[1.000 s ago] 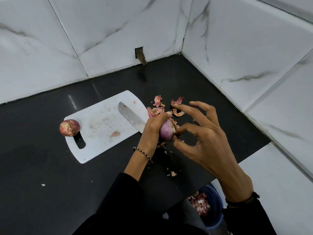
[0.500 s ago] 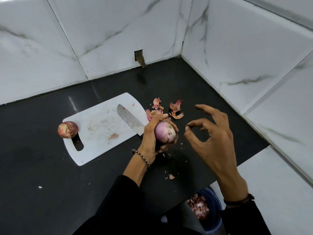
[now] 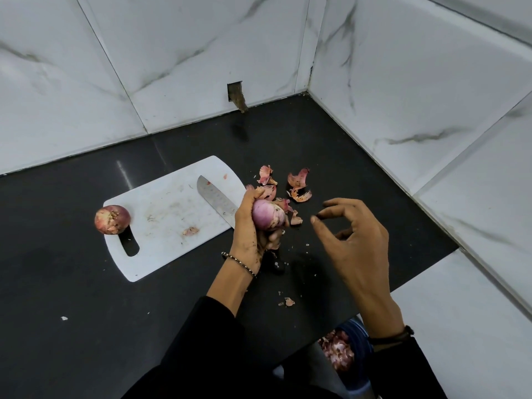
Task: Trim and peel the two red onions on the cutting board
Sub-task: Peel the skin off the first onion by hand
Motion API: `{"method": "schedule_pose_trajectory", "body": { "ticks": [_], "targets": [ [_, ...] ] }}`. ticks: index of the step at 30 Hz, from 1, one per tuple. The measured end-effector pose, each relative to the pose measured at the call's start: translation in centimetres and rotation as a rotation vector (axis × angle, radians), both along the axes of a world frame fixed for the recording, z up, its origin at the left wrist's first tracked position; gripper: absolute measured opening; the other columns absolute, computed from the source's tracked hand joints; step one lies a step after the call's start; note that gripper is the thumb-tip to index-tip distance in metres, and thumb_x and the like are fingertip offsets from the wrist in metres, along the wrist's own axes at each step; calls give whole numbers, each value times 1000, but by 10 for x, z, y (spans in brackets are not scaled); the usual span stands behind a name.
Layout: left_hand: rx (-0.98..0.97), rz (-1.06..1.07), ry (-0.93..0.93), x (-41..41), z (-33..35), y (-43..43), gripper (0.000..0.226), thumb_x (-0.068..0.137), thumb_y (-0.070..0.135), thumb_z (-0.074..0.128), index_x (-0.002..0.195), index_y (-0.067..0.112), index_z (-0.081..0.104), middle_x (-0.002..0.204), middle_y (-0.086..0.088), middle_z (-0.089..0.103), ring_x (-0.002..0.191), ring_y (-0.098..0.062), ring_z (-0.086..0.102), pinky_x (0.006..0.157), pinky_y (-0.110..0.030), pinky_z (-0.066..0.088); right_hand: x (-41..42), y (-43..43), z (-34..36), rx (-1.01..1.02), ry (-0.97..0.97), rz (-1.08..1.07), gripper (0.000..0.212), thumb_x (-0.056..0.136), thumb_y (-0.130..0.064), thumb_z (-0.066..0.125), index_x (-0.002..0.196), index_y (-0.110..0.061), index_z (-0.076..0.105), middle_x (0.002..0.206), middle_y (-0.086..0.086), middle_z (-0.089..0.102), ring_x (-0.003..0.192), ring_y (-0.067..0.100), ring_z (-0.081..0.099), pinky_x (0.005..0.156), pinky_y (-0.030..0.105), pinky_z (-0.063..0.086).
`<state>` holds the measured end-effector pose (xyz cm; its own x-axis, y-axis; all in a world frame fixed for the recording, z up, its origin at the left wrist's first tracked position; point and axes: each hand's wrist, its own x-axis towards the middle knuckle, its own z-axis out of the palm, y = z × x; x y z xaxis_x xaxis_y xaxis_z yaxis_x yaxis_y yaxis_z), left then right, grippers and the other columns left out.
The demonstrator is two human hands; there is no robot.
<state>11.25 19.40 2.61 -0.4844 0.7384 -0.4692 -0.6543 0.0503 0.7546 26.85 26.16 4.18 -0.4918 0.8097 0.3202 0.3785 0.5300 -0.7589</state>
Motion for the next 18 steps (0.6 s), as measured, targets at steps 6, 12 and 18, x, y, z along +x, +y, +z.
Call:
{"method": "schedule_pose_trajectory", "body": {
  "ticks": [6,12,18],
  "targets": [
    [-50,56,-18,-4,-2,-1,62,93,55,46,54,13,70,70,-15,59,40,-15,43,41,-19,34,-2,2,-12,-91,-31,-39,22,97,-12,62,117,-18,68,105,-8,70,91,0,68,81,5,49],
    [-44,53,-57,-2,0,4,52,93,51,50,67,12,73,75,-16,62,44,-15,45,43,-19,37,-7,5,-15,-51,-72,17,22,88,-8,74,107,-18,69,102,-9,66,92,-4,64,83,6,49],
    [11,-26,-43,1,8,2,62,95,56,44,59,14,71,79,-16,47,39,-13,39,41,-19,30,-17,1,1,-34,-9,92,15,97,-20,64,111,-19,70,92,-14,68,83,1,68,74,20,57]
  ]
}}
